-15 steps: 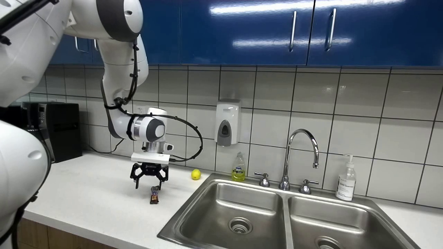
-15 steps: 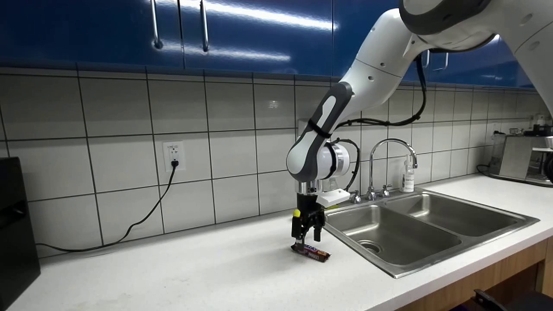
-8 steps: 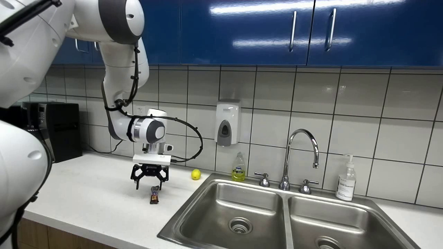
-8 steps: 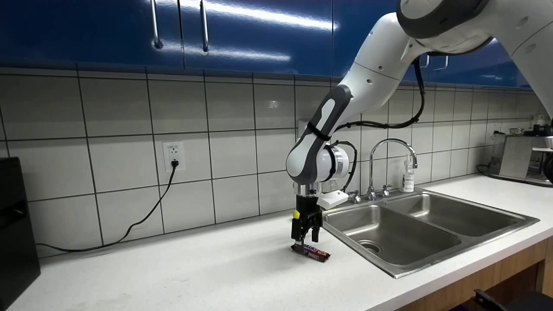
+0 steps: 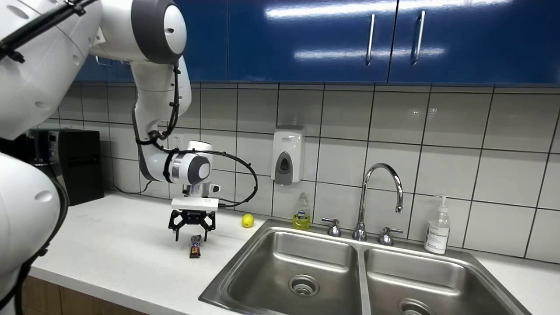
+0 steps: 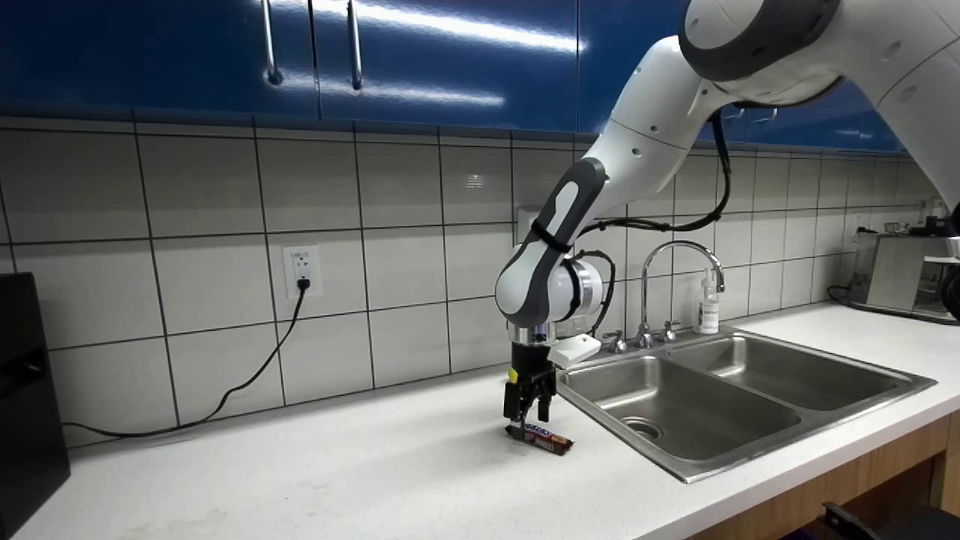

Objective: Put the brown packet inside the sink on the left.

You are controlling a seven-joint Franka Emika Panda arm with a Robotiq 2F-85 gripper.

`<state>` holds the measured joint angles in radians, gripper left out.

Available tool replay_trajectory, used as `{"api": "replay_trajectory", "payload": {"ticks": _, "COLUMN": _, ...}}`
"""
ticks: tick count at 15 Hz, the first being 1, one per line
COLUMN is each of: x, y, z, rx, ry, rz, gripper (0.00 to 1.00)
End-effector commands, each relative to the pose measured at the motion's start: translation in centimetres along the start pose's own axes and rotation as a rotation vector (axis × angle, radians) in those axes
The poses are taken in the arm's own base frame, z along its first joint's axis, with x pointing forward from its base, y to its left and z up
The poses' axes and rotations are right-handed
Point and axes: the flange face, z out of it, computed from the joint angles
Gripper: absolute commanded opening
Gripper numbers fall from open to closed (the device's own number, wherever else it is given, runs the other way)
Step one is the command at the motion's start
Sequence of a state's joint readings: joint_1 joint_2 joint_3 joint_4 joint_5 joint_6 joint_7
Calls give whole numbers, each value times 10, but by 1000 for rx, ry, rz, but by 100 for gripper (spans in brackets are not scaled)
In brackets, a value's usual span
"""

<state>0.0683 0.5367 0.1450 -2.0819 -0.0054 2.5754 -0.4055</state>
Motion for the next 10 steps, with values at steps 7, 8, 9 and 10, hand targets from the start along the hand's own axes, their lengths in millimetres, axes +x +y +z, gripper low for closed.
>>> {"api": "replay_trajectory", "payload": {"ticks": 7, "x": 5, "y": 22, "z": 3, "rx": -29, "ry": -3, "rz": -17, "gripper": 100}}
{"api": "replay_trajectory", "payload": {"ticks": 8, "x": 4, "y": 22, "z": 4, "rx": -30, "ry": -7, "rz": -18, "gripper": 100}}
{"api": "replay_trajectory", "payload": {"ticks": 9, "x": 3, "y": 23, "z": 5, "rx": -31, "ry": -11, "rz": -20, "gripper": 100}}
{"api": "replay_trajectory", "payload": {"ticks": 10, "x": 3, "y": 23, "z": 6, "rx": -32, "ry": -13, "rz": -19, "gripper": 100}}
